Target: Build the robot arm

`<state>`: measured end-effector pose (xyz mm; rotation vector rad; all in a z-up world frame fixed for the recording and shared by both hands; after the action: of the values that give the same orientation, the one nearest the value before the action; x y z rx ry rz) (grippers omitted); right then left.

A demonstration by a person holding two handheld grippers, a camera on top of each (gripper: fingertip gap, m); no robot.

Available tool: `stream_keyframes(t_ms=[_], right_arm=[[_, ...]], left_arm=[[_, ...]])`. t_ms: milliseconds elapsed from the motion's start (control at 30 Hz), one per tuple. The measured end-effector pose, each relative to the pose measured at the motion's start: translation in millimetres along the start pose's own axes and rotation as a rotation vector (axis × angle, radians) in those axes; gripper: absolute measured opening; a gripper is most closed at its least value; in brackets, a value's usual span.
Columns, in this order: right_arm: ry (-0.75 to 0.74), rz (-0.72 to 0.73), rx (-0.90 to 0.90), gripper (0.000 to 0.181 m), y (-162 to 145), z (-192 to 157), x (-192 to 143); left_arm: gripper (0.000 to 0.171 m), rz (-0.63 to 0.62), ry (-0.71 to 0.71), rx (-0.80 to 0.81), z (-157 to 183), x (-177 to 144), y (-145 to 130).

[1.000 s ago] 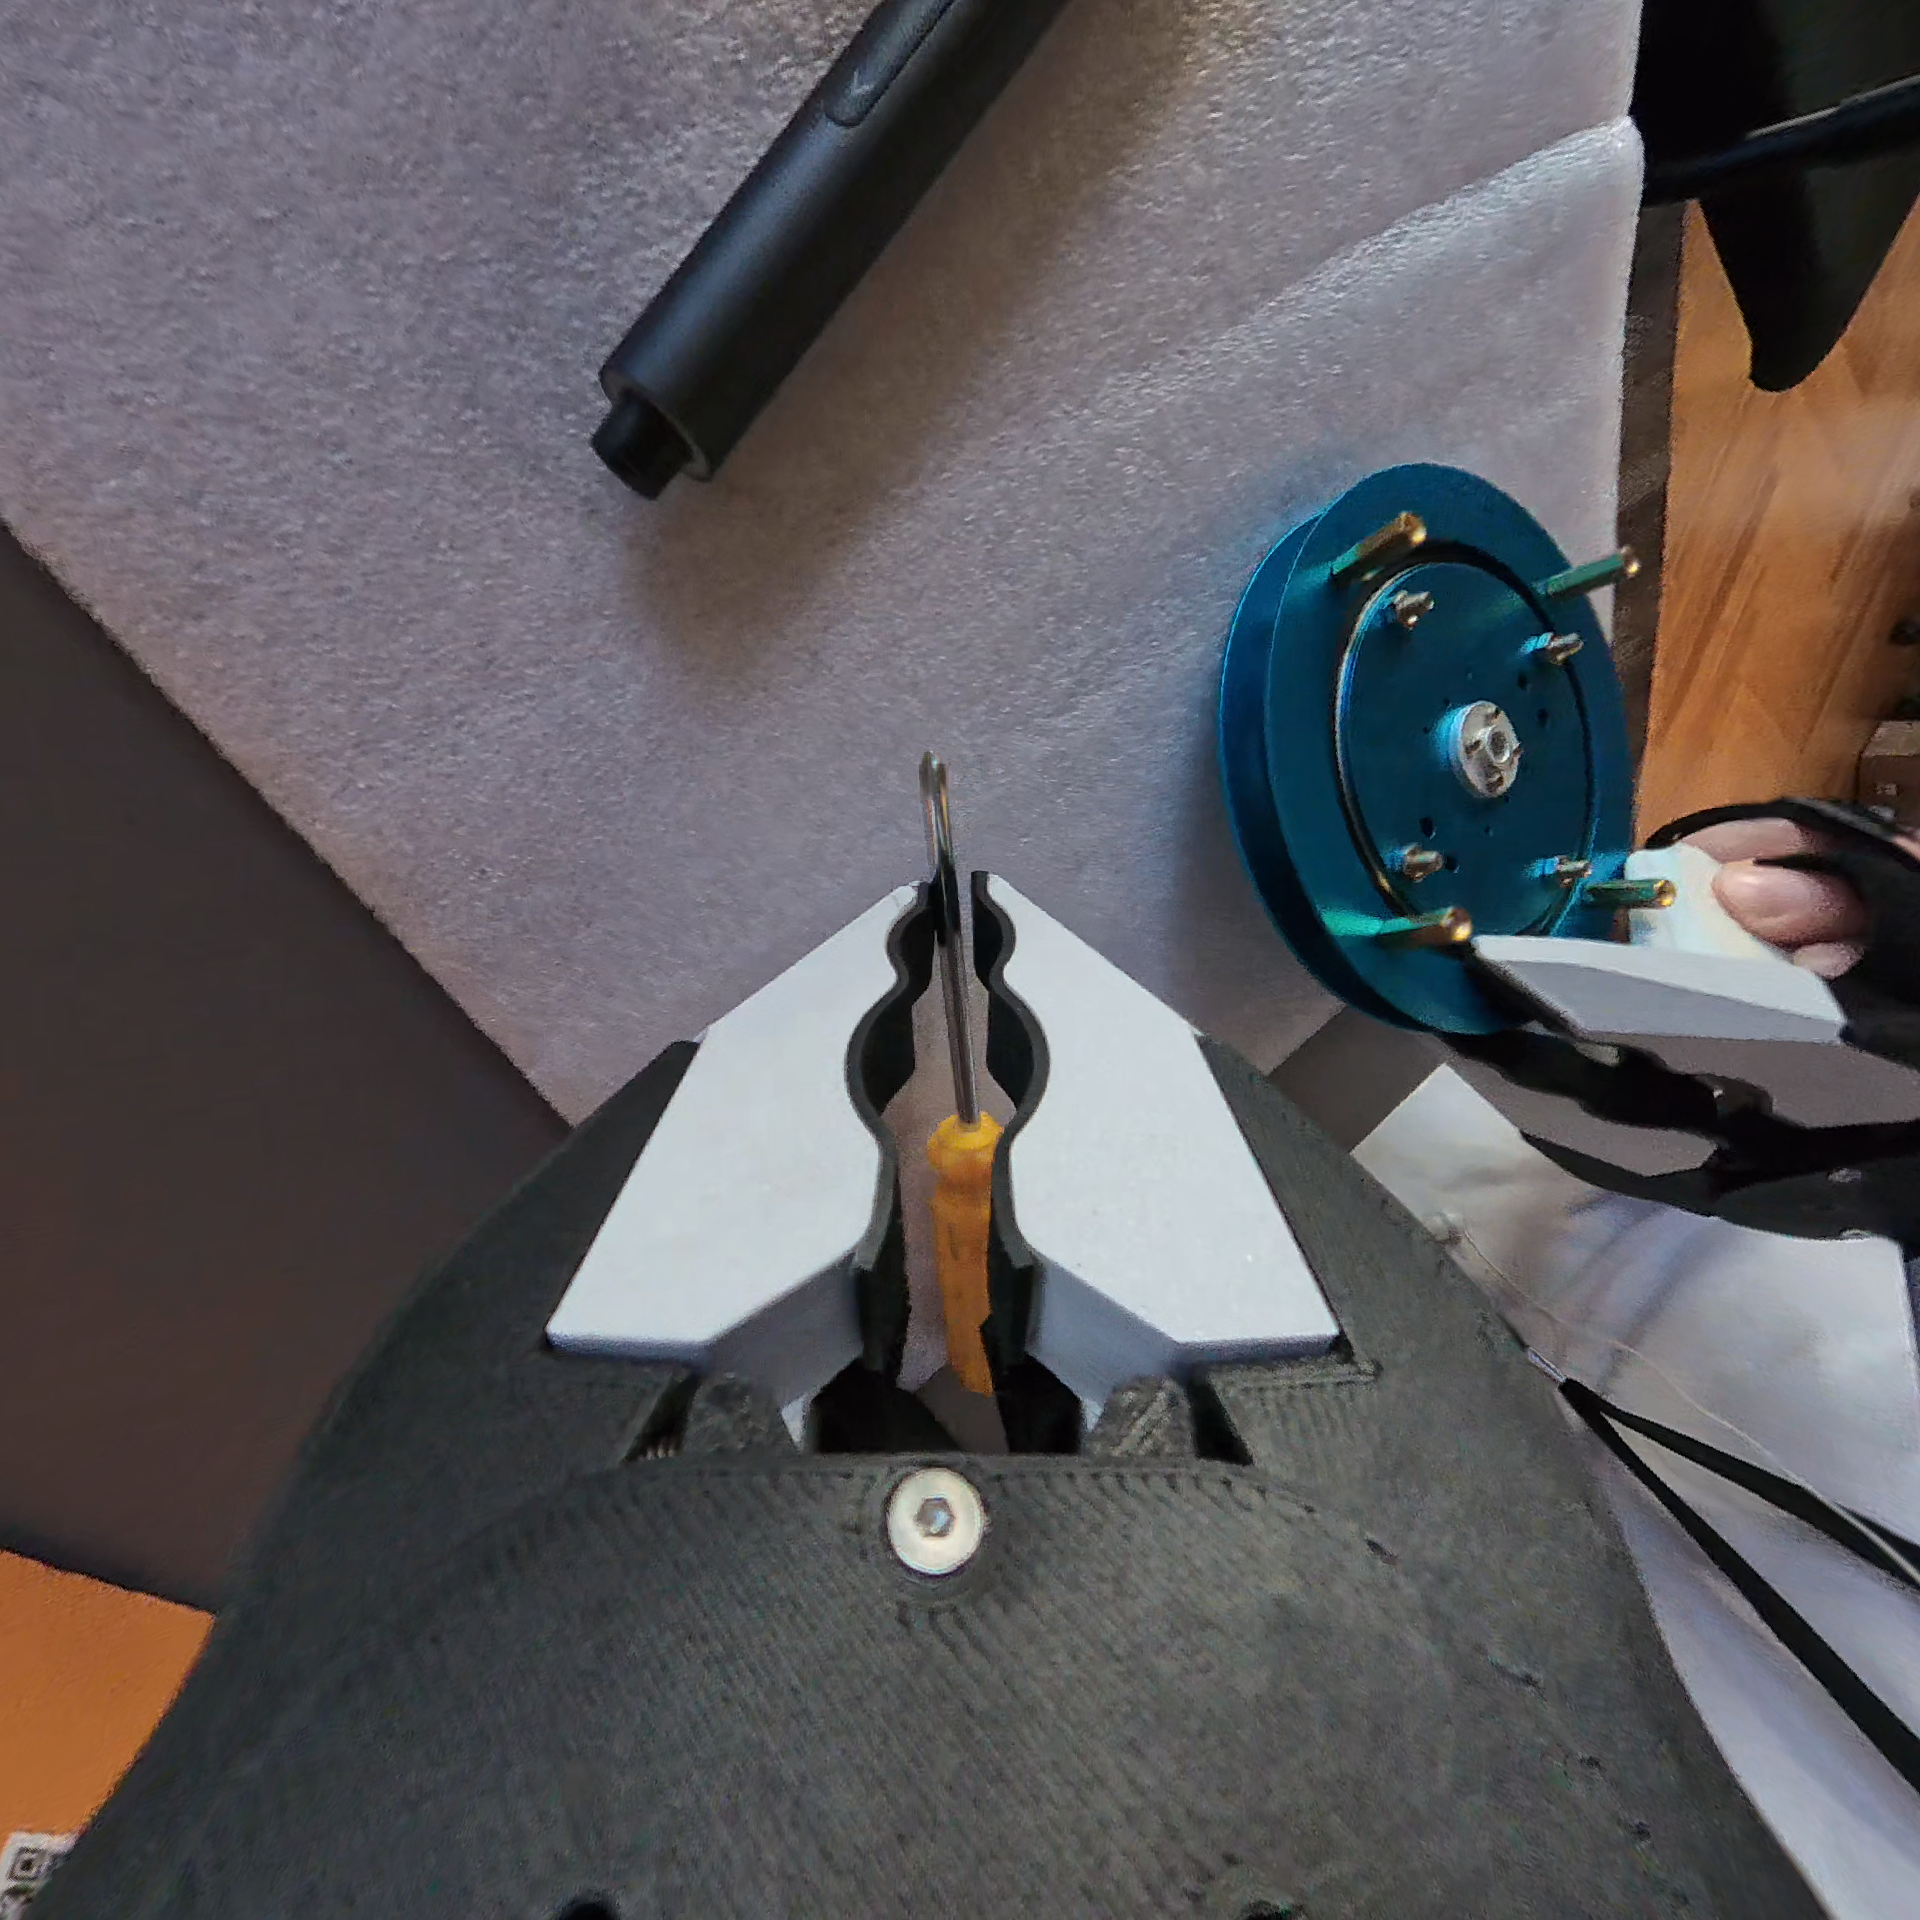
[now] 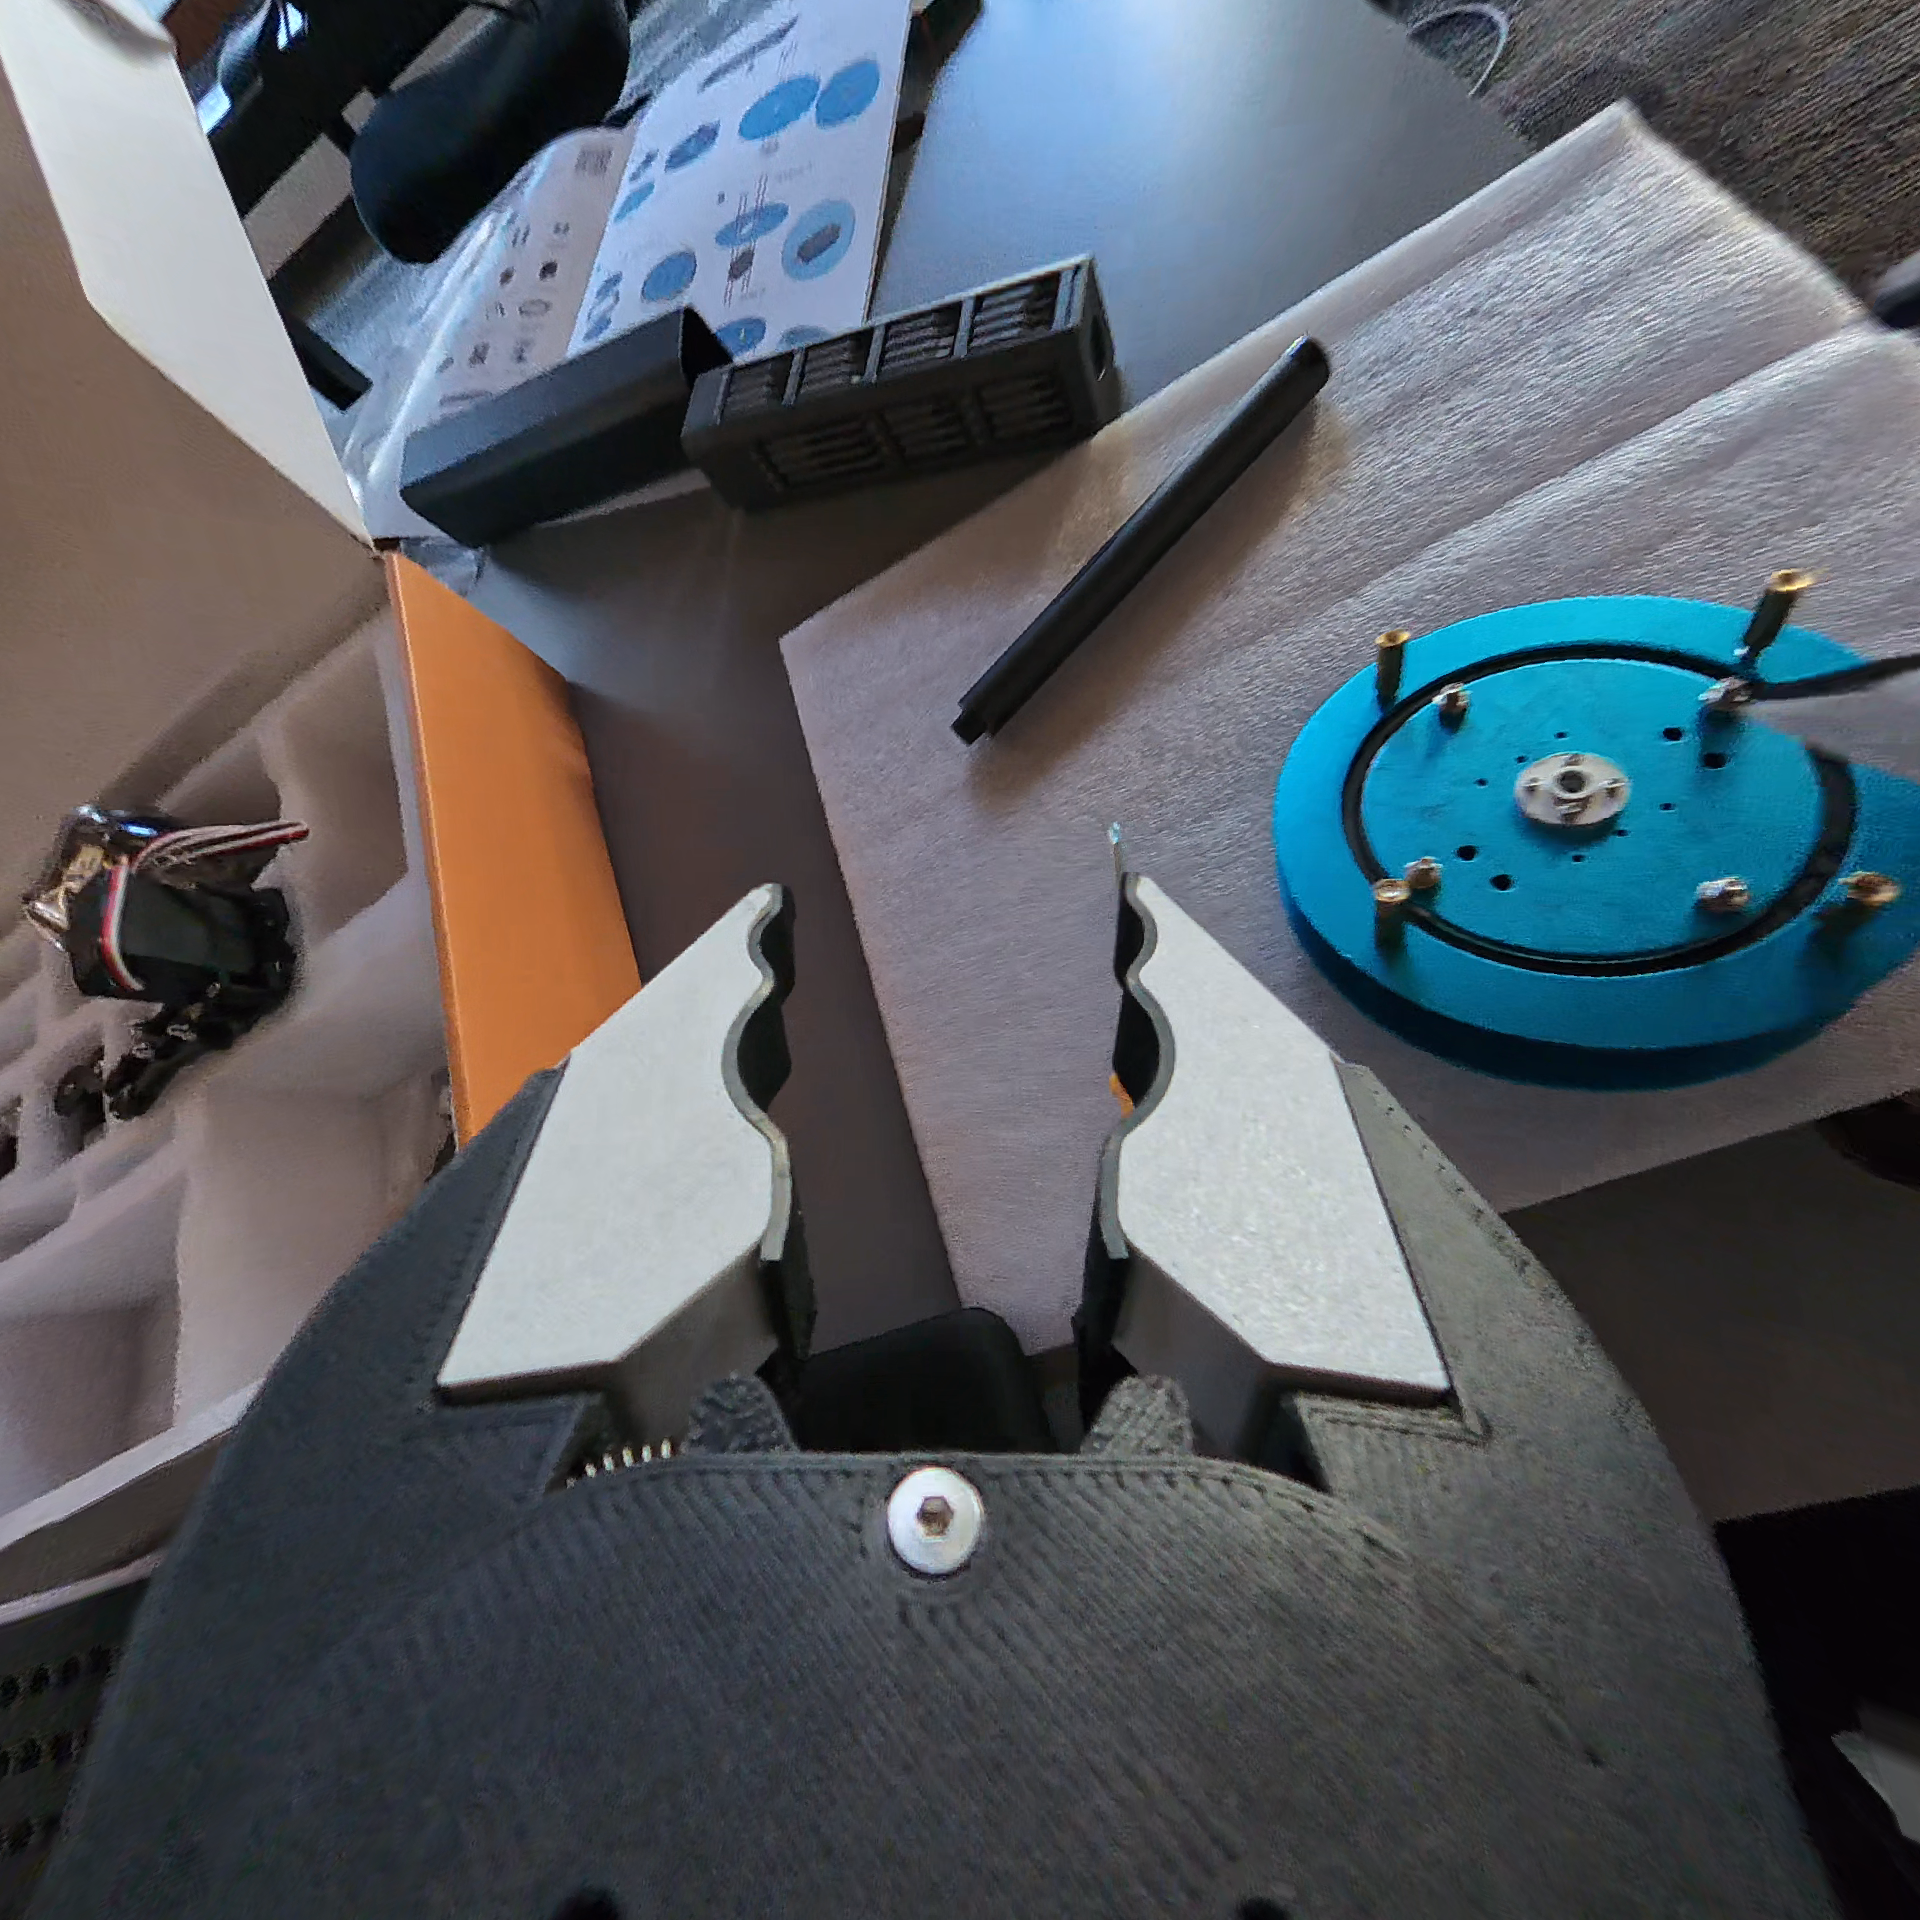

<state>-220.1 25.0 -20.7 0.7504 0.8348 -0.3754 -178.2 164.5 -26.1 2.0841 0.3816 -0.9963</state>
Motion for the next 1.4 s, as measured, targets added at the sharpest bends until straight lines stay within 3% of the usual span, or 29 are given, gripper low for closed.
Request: stream_keyframes(t_ms=[100, 433, 567, 633, 700, 900, 967, 1133, 1267, 1333, 1400], right_arm=[[0.050, -0.082, -0.019, 0.043, -1.3, -15.0, 15.9], [0.141, -0.043, 0.090, 0.039, 1.4, -16.5, 13.1], [0.130, -0.041, 0.110, 0.039, -0.2, -15.5, 7.7], [0.149, -0.037, 0.117, 0.039, -4.1, -19.3, 8.0], [0.070, -0.046, 0.074, 0.037, -7.8, -17.7, 7.9], [0.097, -0.044, 0.120, 0.037, -6.2, -7.4, 4.3], [0.101, -0.047, 0.133, 0.037, -7.6, -10.3, 2.8], [0.130, -0.059, 0.091, 0.036, -14.8, -22.5, 5.1], [0.080, -0.061, 0.132, 0.039, -11.4, -3.0, 1.5], [0.102, -0.063, 0.106, 0.041, -13.5, -9.0, 2.6], [0.077, -0.063, 0.024, 0.043, -22.7, -16.0, 8.6]], left_arm=[[0.060, 0.007, 0.018, 0.055, 10.1, -8.1, 2.1], [0.048, 0.003, -0.077, 0.115, 41.7, -12.1, 0.3], [0.044, 0.029, -0.014, 0.154, 43.2, -13.9, 3.6], [0.047, 0.013, -0.035, 0.135, 40.8, -13.4, 4.2], [0.053, -0.021, -0.080, 0.107, 39.6, -10.3, 3.9], [0.045, -0.003, -0.053, 0.180, 56.1, -12.1, 2.5], [0.044, 0.007, -0.115, 0.156, 62.0, -12.0, 3.4], [0.044, -0.014, -0.108, 0.122, 48.2, -11.3, 5.2], [0.045, 0.011, -0.070, 0.205, 64.5, -14.0, 6.1], [0.041, 0.042, -0.177, 0.145, 67.4, -13.2, 8.1], [0.057, 0.048, -0.325, 0.016, 55.8, -11.4, 9.6]])
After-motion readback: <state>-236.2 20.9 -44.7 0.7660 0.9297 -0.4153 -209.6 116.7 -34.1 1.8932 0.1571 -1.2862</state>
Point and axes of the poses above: each gripper's, where its closed fingertips meet, x out along the fingers, y out of its top, z = x × y across the jaws, the point moved 5 cm from there along -x, back along the fingers, and after that the axes turned 14 degrees about -z, right-handed, at the moved point
